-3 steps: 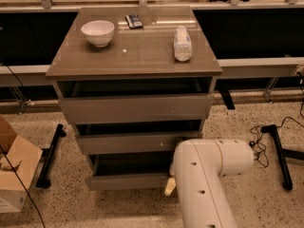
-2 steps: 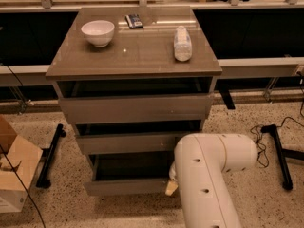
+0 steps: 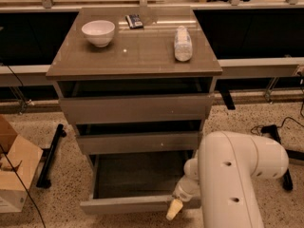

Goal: Open bottom drawer

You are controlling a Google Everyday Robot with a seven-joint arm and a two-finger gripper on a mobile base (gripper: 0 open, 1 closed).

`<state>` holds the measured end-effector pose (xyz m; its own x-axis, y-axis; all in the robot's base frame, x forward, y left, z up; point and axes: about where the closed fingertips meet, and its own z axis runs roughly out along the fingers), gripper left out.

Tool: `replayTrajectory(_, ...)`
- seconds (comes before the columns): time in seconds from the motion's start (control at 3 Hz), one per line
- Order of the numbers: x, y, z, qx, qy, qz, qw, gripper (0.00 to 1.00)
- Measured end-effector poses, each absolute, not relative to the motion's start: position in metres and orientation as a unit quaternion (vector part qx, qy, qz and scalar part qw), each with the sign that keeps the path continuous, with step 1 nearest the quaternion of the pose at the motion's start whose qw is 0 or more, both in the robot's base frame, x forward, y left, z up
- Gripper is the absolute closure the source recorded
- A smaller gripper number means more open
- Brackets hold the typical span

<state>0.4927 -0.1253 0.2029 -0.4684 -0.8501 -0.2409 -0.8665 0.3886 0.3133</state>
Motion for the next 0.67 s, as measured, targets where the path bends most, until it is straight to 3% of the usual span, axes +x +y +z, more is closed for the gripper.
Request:
replayTrajectory(0.33,0.4690,-0.1276,0.1965,-0.482,0.848,0.217,0.028,0.00)
replayTrajectory(0.67,0.4690,-0.1276,0.1965,-0.482,0.848,0.217,0.028,0.00)
